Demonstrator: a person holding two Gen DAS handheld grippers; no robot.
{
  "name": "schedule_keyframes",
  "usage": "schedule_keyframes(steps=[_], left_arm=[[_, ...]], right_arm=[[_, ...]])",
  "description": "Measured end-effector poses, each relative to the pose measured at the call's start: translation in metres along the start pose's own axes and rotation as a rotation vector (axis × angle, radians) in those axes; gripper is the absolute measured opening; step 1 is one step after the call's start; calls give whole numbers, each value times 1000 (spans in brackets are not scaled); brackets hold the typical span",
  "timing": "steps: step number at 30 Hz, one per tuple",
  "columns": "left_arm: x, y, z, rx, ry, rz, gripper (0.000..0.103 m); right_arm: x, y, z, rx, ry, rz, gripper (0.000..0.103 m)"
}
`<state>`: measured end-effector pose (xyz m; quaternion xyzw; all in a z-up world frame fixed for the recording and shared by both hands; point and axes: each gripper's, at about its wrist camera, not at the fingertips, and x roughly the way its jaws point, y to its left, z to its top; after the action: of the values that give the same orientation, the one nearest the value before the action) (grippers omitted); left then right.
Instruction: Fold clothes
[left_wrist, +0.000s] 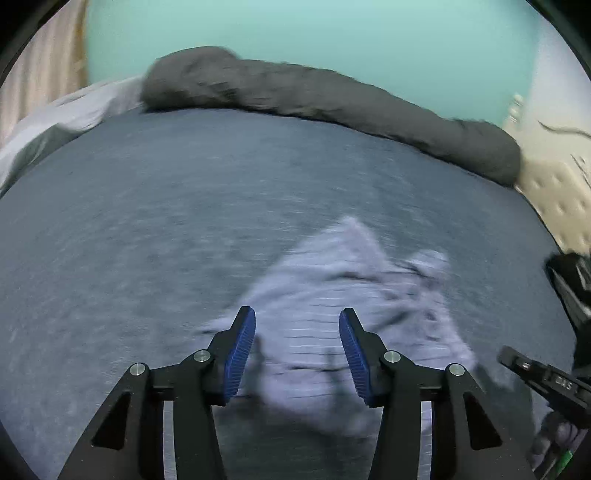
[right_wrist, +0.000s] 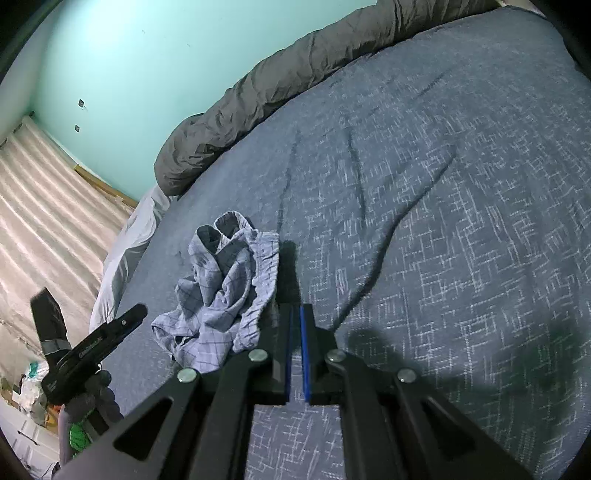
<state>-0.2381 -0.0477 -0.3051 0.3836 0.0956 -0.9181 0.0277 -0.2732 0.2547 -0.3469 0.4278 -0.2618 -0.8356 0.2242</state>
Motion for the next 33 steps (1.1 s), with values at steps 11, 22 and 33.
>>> schedule_keyframes(steps=[11, 22, 33], left_arm=[[52, -48, -1, 115, 70, -73, 40], [11, 10, 9, -38, -6, -41, 4], [-8, 95, 1, -290, -30, 179, 7]], right_arm=[[5, -5, -3, 21, 24, -20, 4], [-3, -3, -6, 27, 20, -6, 4], [-2, 6, -8, 17, 25, -2, 4]])
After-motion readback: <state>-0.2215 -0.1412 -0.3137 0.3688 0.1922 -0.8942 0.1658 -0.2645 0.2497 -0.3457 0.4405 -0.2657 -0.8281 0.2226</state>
